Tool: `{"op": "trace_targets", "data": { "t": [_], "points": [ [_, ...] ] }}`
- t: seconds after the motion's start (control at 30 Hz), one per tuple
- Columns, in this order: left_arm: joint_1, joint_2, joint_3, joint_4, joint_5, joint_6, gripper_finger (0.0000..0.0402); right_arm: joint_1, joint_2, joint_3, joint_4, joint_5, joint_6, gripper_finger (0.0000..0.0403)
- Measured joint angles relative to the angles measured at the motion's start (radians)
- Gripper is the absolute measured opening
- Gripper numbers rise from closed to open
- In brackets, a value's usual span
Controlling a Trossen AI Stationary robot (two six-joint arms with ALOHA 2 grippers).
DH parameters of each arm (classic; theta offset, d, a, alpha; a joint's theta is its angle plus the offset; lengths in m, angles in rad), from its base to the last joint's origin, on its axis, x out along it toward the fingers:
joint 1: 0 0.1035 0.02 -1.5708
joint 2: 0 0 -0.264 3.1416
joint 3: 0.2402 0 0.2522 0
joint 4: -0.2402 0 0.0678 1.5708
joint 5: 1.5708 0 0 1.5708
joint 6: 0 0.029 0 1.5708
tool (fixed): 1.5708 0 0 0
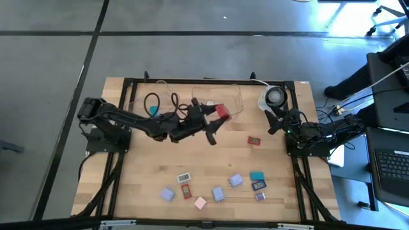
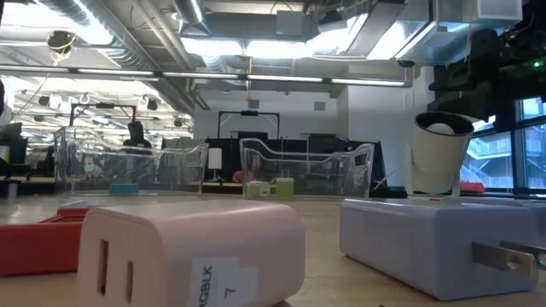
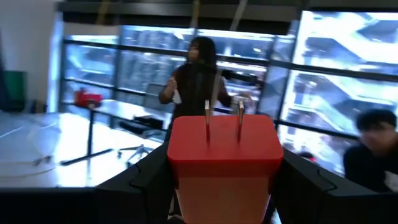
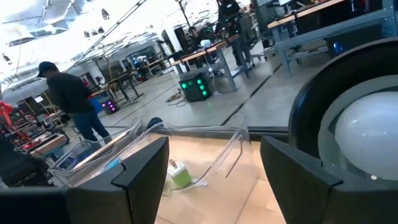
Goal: Pick & Place Office items
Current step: Put the red charger adapter into the right transparent bin
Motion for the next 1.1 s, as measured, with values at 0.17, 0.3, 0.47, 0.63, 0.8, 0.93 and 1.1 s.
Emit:
{"op": "trace_targets", "data": {
  "t": [0.17,0.3,0.47,0.63,0.8,0.93,1.1],
  "points": [
    [0.015,0.032,0.000,0.052,-0.031,0.000,0.0211,0.000,0.000,0.000,0.003,-0.016,0.001,0.0258],
    [0.041,0.044,0.000,0.051,-0.045,0.000,0.0211,-0.001,0.000,0.000,0.004,-0.016,0.001,0.0258],
    [0.077,0.056,0.000,0.031,-0.046,-0.042,0.0211,-0.001,0.000,0.000,0.005,-0.018,0.001,0.0258],
    [0.126,0.064,-0.001,-0.020,-0.066,-0.053,0.0211,-0.001,0.000,0.000,0.005,-0.019,0.001,0.0258],
    [0.203,0.063,-0.001,-0.119,-0.006,-0.064,0.0211,-0.001,0.000,0.000,0.005,-0.018,0.027,0.0258],
    [0.278,0.063,0.000,-0.258,0.095,-0.153,0.0211,-0.001,0.000,0.000,0.005,-0.018,0.074,0.0258],
    [0.370,0.110,0.000,-0.345,0.182,-0.252,0.0212,-0.001,0.000,0.000,0.005,0.008,0.080,0.0258]
  ]
}}
